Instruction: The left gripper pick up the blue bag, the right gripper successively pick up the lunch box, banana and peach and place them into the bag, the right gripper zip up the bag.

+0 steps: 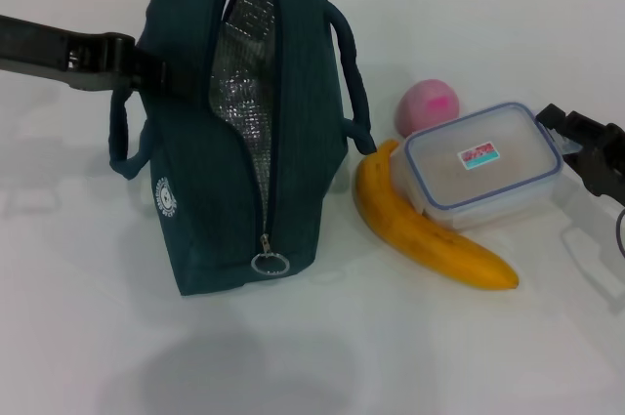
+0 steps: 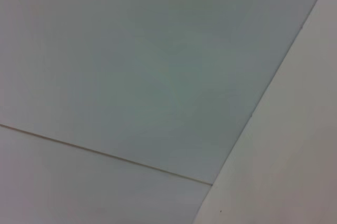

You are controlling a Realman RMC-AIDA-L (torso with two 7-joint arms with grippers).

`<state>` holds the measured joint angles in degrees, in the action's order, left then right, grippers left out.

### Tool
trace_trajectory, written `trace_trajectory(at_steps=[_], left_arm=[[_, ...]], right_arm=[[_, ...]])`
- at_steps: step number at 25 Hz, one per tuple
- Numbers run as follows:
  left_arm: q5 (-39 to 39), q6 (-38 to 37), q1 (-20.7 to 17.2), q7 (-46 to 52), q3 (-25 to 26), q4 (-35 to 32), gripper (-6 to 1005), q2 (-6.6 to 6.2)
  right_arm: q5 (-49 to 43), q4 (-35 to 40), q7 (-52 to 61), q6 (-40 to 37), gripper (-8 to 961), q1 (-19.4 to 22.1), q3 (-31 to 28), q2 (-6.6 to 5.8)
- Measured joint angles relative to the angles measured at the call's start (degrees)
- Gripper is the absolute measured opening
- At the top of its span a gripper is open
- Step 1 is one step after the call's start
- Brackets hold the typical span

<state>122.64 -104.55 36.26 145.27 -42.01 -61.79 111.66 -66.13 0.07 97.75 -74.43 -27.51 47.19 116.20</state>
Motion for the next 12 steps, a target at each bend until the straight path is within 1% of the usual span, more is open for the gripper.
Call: trace_trajectory(at_steps=[3, 12], left_arm=[[0.1, 0.1, 0.3, 0.0, 0.0, 0.1, 37, -0.05], [0.3, 0.2, 0.6, -0.1, 0.0, 0.1, 39, -0.01]], right_arm=[[0.1, 0.0, 0.0, 0.0, 216, 0.0, -0.2, -0.01], [0.1, 0.7, -0.1, -0.6, 105, 0.0, -0.1, -0.01]])
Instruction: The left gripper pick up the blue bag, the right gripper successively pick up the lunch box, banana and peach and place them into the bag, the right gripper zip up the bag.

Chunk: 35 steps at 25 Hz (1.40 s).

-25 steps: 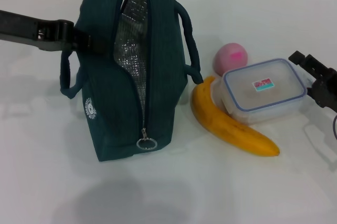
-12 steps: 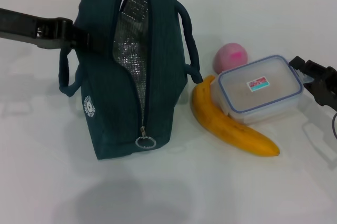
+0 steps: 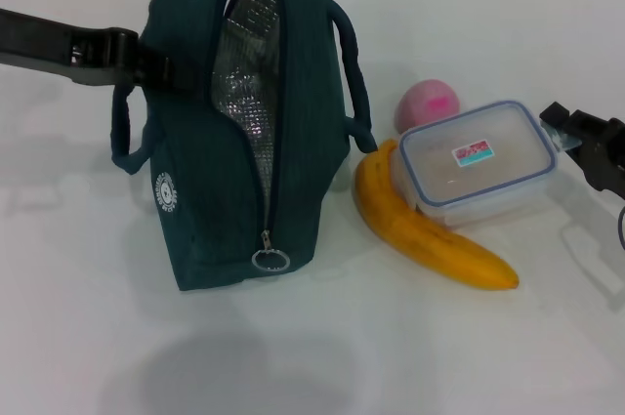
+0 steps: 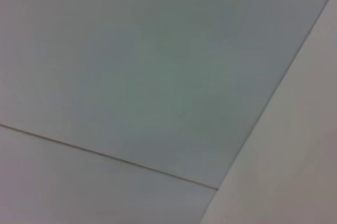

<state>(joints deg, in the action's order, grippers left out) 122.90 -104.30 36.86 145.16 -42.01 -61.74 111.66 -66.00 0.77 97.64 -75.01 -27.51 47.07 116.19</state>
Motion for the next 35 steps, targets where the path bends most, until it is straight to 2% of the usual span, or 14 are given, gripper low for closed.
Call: trace_trajectory(at_steps=[12, 23, 28, 29, 35], left_arm=[[0.0, 0.4, 0.1, -0.2, 0.3, 0.3, 38, 0.09], [-0.1, 0.5, 0.3, -0.3, 0.2, 0.3, 38, 0.26], [-0.1, 0.5, 0.5, -0.3, 0.1, 0.5, 39, 0.51], [-0.1, 0.5, 0.7, -0.3, 0.1, 0.5, 39, 0.6], [0.1, 0.6, 1.8, 0.5, 0.0, 0.6, 37, 1.01]], right_arm=[[4.0, 0.2, -2.0, -7.5, 112, 0.3, -0.2, 0.0], [13.1, 0.6, -1.6, -16.2, 131, 0.4, -0.2, -0.21], [16.0, 2.1, -1.0, -17.4, 140, -2.0, -0.2, -0.15], [17.2, 2.9, -0.4, -17.9, 141, -4.3, -0.2, -0.12], [19.5, 3.1, 1.9, -20.8, 152, -11.1, -0.2, 0.0]])
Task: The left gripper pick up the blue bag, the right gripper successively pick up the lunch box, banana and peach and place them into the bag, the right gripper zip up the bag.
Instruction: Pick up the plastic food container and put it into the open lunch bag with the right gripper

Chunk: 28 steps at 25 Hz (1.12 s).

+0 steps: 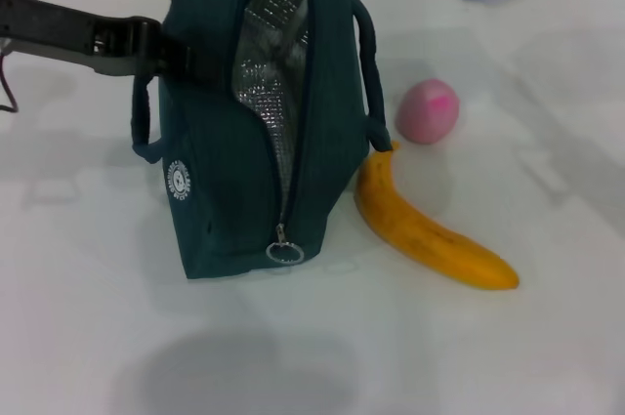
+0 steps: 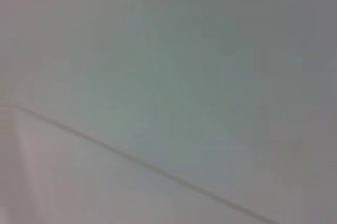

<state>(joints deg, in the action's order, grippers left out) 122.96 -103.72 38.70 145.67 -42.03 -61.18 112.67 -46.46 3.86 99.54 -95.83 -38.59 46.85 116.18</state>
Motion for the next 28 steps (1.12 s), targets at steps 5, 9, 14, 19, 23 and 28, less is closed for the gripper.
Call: trace_trajectory(at_steps=[5, 9, 14, 19, 23, 28], left_arm=[[0.2, 0.0, 1.0, 1.1, -0.6, 1.5, 39, -0.02], [0.8, 0.1, 2.4, 1.3, -0.9, 2.6, 39, 0.09], [0.9, 0.0, 2.7, 1.4, -0.9, 2.7, 38, 0.27], [0.5, 0.1, 3.2, 1.3, -0.9, 2.7, 38, 0.61], [0.3, 0.1, 3.1, 1.1, -0.6, 2.7, 38, 0.76], [0.1, 0.0, 2.7, 0.9, -0.4, 2.7, 37, 0.79]], right_arm=[[0.6, -0.1, 2.0, -2.3, 160, -4.9, 0.4, 0.05], [0.2, -2.0, 2.6, -3.4, 167, -8.4, 1.0, 0.04], [0.0, -3.9, 2.5, -3.3, 176, -11.4, 5.1, 0.02], [-2.3, -6.6, 2.0, -2.4, 185, -12.5, 6.8, 0.0], [-6.0, -6.6, 1.6, -0.2, 192, -11.7, 6.8, 0.0], [-8.7, -5.2, 1.1, 2.4, 200, -8.0, 7.1, 0.0]])
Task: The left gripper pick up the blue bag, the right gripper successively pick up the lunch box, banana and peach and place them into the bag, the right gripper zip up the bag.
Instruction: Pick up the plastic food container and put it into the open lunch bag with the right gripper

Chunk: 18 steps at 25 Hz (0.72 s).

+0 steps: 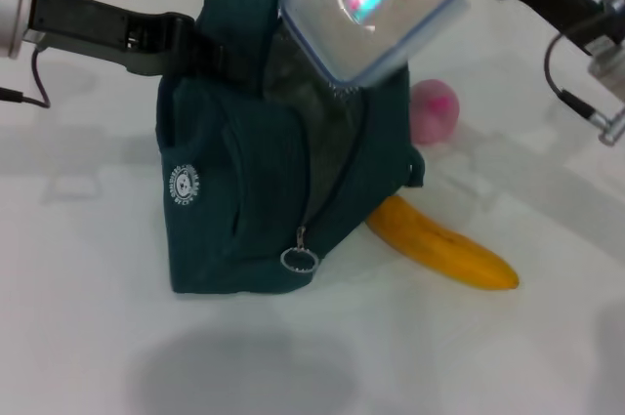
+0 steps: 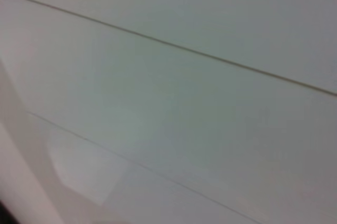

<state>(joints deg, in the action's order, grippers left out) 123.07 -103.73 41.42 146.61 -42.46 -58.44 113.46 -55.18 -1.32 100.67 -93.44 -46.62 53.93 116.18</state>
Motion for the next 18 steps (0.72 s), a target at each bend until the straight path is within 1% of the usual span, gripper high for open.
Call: trace_trajectory(at_steps=[2, 6, 12, 18], left_arm=[[-0.2, -0.1, -0.1, 0.0, 0.0, 0.0, 37, 0.0], [-1.3, -0.3, -0.1, 0.0, -0.2, 0.0, 37, 0.01], [-1.5, -0.3, 0.3, 0.2, -0.3, 0.1, 38, 0.24], [-3.1, -0.8, 0.2, 0.3, -0.3, 0.2, 38, 0.68]], right_arm=[[-0.5, 0.7, 0.0, 0.8, 204, 1.2, 0.5, 0.0], [-0.8, 1.2, 0.0, 1.7, 211, 1.6, 2.2, 0.01], [-0.9, 1.1, 0.0, 2.2, 221, -0.7, 4.6, 0.0], [-1.1, 1.3, 0.0, 2.3, 231, -1.8, 5.2, 0.0]])
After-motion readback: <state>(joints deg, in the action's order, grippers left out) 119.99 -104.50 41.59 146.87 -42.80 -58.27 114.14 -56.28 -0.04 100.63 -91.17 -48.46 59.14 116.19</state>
